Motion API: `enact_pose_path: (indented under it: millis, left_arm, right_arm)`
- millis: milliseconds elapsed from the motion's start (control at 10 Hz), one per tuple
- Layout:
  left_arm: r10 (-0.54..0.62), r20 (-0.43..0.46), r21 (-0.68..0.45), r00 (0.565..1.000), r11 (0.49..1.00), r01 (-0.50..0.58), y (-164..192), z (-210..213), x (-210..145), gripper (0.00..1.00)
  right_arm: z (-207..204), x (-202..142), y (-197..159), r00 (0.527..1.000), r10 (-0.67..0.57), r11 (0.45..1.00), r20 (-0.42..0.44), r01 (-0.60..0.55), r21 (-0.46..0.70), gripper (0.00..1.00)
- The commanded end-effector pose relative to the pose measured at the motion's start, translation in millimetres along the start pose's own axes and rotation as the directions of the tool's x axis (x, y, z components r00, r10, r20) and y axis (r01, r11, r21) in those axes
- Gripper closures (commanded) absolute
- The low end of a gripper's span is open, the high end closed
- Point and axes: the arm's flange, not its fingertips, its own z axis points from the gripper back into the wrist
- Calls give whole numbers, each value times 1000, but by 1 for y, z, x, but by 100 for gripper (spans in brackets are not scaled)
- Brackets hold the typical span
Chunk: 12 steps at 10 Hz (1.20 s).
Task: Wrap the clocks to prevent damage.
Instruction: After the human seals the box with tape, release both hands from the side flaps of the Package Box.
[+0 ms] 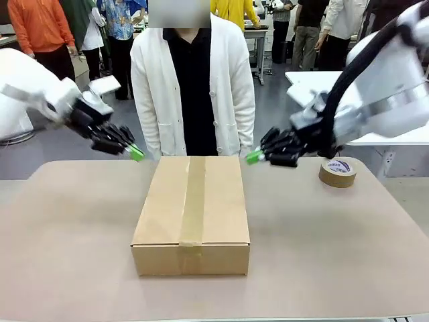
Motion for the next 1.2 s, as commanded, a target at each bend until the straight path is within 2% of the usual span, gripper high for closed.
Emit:
enact_pose_path:
  millis: [0, 300, 600, 800, 900, 1100]
  left_arm:
    - [14, 8, -4, 1000, 1000, -14, -15, 48, 22, 100]
    - [65, -27, 186, 997, 981, -59, -74, 113, 53, 100]
    - [185, -92, 270, 978, 950, -154, -101, 136, 59, 100]
    - [220, -121, 313, 968, 934, -174, -109, 130, 49, 100]
    - [152, -83, 272, 985, 954, -124, -105, 148, 60, 100]
    - [152, -83, 272, 985, 954, -124, -105, 148, 60, 100]
  right_arm:
    - [59, 42, 21, 998, -40, 995, -55, 35, -96, 99]
    - [123, 93, 66, 974, -99, 965, -204, 44, -257, 99]
    - [127, 107, 92, 918, -172, 960, -358, 74, -271, 99]
    - [117, 105, 89, 918, -133, 965, -373, 34, -260, 99]
    - [135, 112, 94, 925, -137, 963, -354, 39, -268, 99]
    - [135, 112, 94, 925, -137, 963, -354, 39, -268, 99]
